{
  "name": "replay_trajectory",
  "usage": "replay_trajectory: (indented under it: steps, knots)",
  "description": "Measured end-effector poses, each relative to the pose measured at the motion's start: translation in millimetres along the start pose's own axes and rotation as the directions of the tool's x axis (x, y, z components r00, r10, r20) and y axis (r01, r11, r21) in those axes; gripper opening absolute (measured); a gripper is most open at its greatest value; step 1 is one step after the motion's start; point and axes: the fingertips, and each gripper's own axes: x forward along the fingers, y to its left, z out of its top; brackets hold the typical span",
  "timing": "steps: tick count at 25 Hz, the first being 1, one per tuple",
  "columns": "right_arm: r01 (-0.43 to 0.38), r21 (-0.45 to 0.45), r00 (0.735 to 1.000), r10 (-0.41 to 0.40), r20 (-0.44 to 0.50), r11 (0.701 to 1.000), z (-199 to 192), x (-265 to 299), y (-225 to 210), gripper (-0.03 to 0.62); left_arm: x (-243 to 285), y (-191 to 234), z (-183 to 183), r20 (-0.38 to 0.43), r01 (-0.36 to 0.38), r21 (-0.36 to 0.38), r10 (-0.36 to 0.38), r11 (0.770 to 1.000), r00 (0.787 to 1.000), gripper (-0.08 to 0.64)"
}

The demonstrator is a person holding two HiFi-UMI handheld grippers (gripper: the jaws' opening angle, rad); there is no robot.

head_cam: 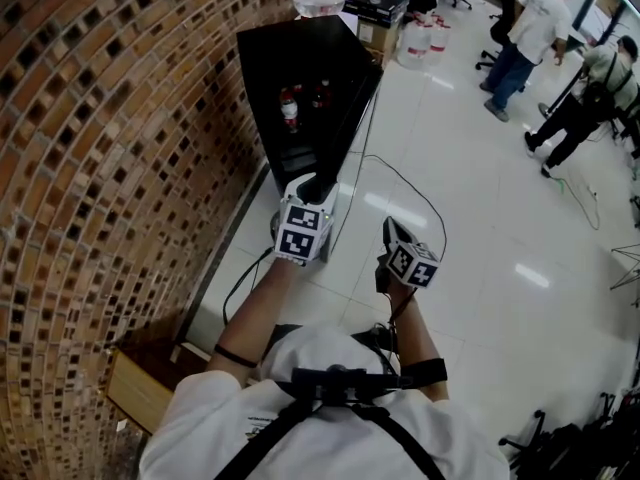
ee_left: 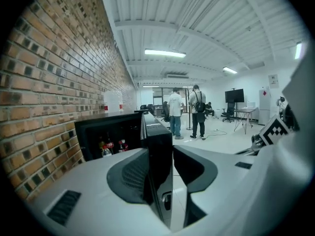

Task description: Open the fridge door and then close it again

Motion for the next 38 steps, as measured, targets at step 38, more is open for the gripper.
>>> replay_trajectory:
  steps: [38]
  knots:
    - [0.178, 0.093, 0.968, -0.191, 0.164, 0.980, 48.9, -90.3, -129.3, 0.006, 88.0, -200.7, 44.2, 0.089, 0.276, 0.089, -0.284, 0.957, 0.955, 0.000]
